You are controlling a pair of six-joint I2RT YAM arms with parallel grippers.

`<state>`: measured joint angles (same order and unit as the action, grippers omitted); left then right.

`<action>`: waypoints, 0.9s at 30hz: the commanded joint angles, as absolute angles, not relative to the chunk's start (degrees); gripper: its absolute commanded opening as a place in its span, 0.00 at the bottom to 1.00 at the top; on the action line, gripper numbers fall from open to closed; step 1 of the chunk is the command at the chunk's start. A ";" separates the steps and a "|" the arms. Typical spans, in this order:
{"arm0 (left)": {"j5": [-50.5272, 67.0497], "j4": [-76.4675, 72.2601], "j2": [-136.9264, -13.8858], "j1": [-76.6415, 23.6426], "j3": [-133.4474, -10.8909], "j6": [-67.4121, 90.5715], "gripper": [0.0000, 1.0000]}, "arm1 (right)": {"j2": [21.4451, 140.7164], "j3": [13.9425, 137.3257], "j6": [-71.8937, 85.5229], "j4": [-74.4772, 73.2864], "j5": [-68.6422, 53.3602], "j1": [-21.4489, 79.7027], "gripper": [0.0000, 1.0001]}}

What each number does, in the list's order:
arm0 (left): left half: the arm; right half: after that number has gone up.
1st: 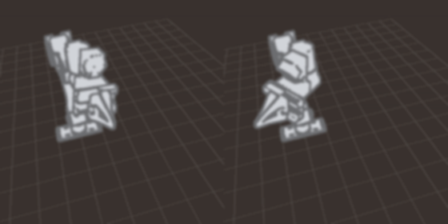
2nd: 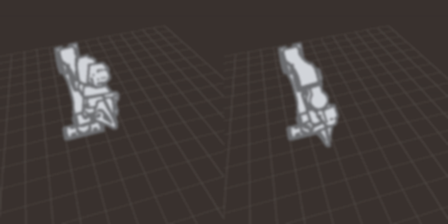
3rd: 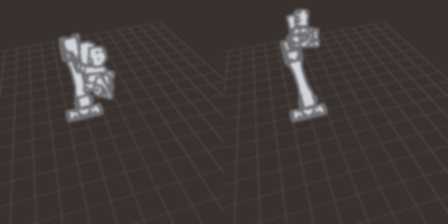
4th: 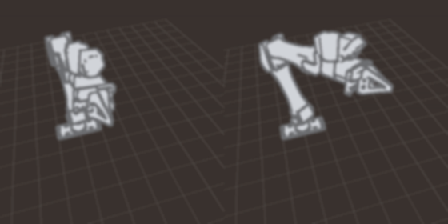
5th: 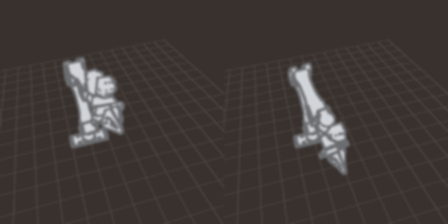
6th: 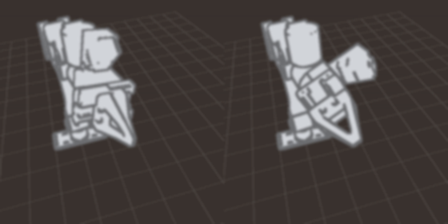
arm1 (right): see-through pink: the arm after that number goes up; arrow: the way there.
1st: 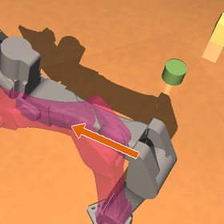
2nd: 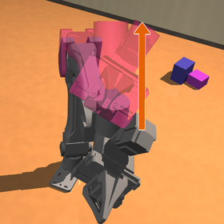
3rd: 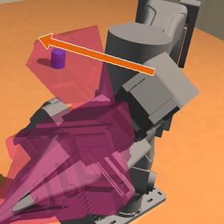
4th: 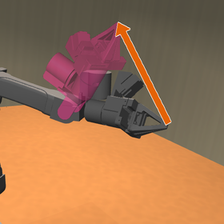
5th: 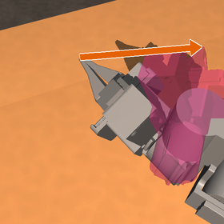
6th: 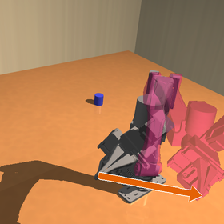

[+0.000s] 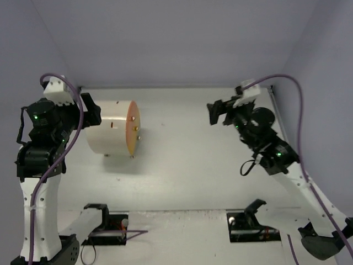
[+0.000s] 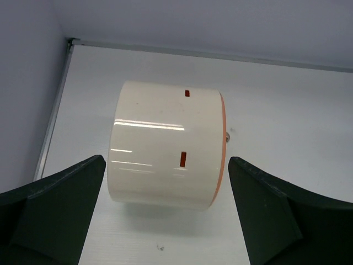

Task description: Sort the eating utensils into containers

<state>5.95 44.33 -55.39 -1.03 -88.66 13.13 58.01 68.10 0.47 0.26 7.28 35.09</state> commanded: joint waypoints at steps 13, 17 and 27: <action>-5.94 53.16 -35.31 -5.31 -73.99 7.84 0.93 | 27.93 62.47 -3.93 -8.98 39.36 35.53 1.00; -3.87 58.04 -31.57 -5.71 -71.57 9.80 0.93 | 23.91 60.64 -4.21 -10.53 38.19 35.60 1.00; -4.30 64.65 -27.08 -5.71 -70.58 13.07 0.93 | 24.35 60.12 -3.32 -13.79 40.70 35.68 1.00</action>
